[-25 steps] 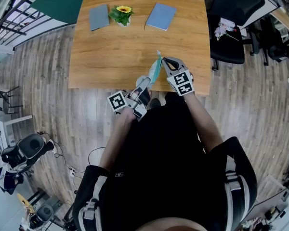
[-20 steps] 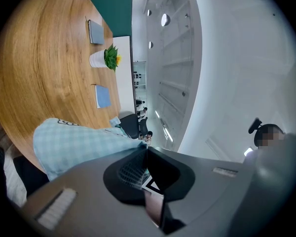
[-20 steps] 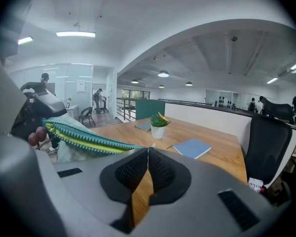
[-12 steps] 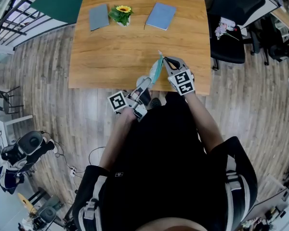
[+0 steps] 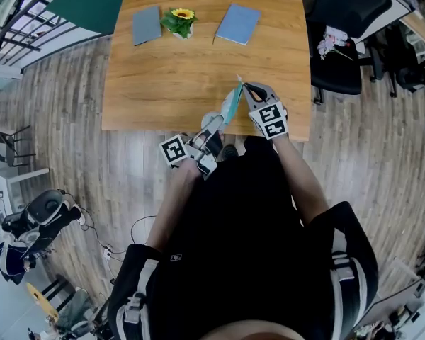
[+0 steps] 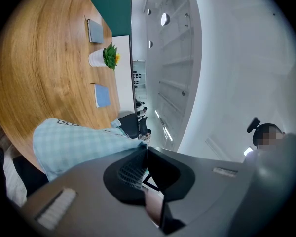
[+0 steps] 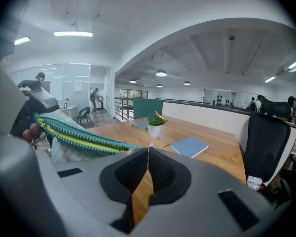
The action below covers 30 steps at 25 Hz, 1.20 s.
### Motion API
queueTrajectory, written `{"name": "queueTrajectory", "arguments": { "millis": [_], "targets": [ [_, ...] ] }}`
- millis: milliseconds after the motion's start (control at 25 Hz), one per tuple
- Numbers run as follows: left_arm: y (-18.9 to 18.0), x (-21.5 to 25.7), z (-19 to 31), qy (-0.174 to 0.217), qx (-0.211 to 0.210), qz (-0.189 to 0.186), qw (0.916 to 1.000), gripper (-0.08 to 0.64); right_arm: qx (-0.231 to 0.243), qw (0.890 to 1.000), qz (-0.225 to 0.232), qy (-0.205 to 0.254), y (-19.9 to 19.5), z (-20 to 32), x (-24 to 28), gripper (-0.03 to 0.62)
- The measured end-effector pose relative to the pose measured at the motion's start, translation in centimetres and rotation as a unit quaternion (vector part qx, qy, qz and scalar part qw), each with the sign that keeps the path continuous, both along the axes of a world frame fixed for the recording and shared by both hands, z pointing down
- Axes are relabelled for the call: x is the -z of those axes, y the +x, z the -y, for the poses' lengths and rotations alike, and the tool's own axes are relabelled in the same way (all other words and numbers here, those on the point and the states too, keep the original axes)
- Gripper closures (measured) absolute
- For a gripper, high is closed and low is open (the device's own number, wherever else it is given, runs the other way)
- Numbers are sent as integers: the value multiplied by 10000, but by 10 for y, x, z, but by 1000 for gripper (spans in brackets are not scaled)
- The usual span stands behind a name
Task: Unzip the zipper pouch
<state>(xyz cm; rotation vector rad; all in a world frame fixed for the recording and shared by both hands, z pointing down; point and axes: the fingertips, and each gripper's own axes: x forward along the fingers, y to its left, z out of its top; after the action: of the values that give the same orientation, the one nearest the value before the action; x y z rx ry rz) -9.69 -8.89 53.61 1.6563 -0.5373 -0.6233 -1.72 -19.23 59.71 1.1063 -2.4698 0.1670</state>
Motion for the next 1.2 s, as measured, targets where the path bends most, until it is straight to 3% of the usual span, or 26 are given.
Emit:
{"name": "queueTrajectory", "arguments": {
  "millis": [800,960,1200],
  "targets": [
    [6,4,2,54,-64,-24,10000,561,-128,9999,29,49,13,5,0,583],
    [3,4,2,61,-23,-78,9999,561,-255,9993,109,246,18,6,5,561],
    [-2,6,6,108,72,-97,9999,561,-335,9993,56,175,31,7,4,531]
  ]
}}
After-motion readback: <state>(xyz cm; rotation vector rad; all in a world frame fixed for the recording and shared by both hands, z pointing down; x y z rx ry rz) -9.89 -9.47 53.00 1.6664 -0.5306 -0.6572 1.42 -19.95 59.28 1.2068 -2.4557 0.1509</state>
